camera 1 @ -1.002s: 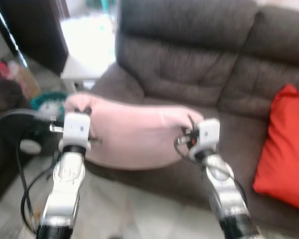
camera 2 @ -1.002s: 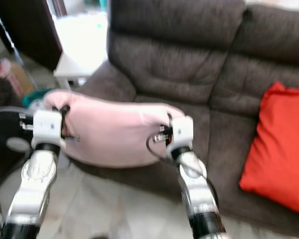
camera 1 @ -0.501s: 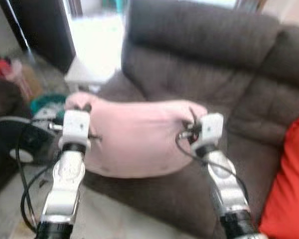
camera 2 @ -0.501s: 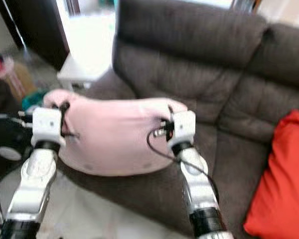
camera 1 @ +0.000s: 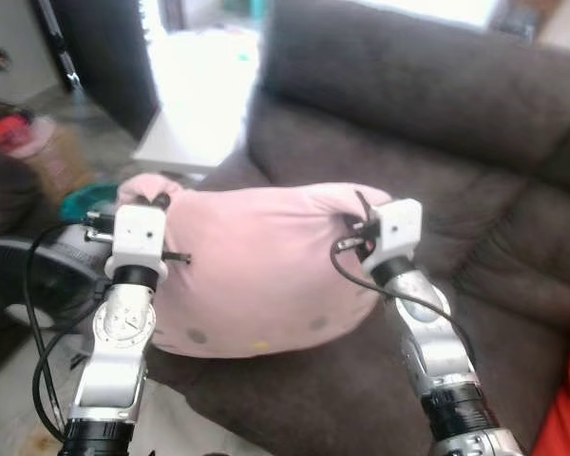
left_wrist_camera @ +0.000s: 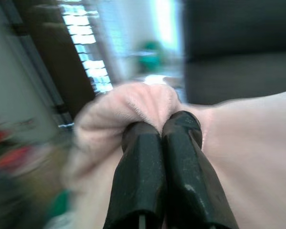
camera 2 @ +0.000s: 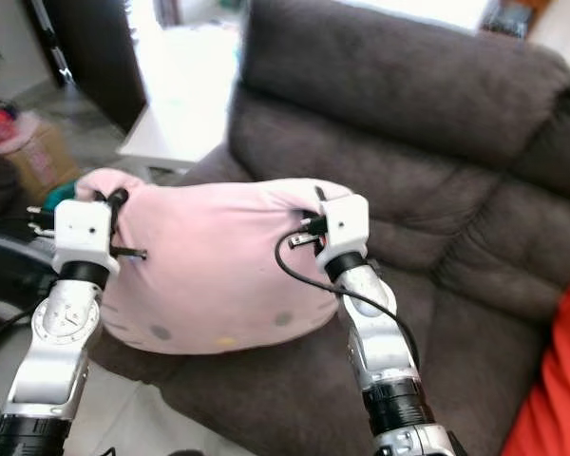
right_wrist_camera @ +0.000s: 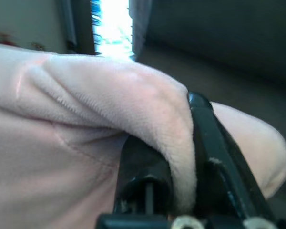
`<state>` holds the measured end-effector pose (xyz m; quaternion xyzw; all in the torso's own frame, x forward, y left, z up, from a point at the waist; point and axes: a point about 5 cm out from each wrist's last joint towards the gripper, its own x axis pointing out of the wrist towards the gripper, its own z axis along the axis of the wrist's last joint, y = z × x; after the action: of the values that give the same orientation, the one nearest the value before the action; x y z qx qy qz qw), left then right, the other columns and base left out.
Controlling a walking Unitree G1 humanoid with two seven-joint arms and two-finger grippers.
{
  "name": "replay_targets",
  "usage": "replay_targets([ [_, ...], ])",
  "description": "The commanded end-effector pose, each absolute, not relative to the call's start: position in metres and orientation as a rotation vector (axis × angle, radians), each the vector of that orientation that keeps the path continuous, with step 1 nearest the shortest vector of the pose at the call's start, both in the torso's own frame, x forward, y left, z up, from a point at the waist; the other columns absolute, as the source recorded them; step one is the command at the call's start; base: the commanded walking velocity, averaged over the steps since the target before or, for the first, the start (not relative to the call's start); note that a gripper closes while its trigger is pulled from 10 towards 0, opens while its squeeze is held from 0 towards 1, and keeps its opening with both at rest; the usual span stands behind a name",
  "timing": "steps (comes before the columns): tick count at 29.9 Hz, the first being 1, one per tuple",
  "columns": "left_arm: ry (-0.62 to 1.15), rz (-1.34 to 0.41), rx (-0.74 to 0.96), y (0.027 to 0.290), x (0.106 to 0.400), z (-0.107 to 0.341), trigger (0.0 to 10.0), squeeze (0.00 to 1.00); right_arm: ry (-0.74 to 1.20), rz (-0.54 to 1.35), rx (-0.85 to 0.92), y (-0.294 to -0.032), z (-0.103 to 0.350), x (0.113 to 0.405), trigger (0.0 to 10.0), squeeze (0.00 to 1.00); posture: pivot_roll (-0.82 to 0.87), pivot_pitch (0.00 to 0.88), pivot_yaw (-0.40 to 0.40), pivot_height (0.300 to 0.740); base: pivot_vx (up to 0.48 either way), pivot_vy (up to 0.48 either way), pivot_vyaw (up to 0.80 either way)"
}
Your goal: Move the pillow to the sofa from floor
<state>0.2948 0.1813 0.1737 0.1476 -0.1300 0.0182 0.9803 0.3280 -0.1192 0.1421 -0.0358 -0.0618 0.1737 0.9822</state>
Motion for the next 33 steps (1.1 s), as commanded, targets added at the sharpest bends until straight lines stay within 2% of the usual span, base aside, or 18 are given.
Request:
replay_targets([
  [1,-0.186,-0.130,0.263,0.157,0.294,0.162,10.0,0.00,-0.139,0.287,-0.100,-0.138,0.150,0.331,10.0,0.00,0.21,0.076,-0.082,0.740,0.000,0.000,0.00],
  [7,-0.051,-0.328,0.242,0.140,0.287,0.142,10.0,0.00,-0.081,0.259,-0.131,-0.143,0.151,0.341,10.0,0.00,0.21,0.065,-0.082,0.740,0.000,0.000,0.00],
  [17,-0.036,-0.389,0.249,0.137,0.286,0.146,10.0,0.00,-0.076,0.393,-0.174,-0.129,0.162,0.345,10.0,0.00,0.22,0.062,-0.089,0.740,0.000,0.000,0.00],
  [23,-0.069,-0.380,0.234,0.142,0.290,0.160,10.0,0.00,-0.102,0.456,-0.190,-0.119,0.176,0.349,10.0,0.00,0.22,0.066,-0.094,0.740,0.000,0.000,0.00],
  [27,-0.083,-0.296,0.223,0.153,0.291,0.163,10.0,0.00,-0.127,0.621,-0.229,-0.100,0.189,0.344,10.0,0.00,0.22,0.070,-0.098,0.740,0.000,0.000,0.00],
  [33,-0.053,-0.233,0.236,0.160,0.291,0.159,10.0,0.00,-0.112,0.769,-0.267,-0.086,0.189,0.337,10.0,0.00,0.23,0.076,-0.107,0.740,0.000,0.000,0.00],
])
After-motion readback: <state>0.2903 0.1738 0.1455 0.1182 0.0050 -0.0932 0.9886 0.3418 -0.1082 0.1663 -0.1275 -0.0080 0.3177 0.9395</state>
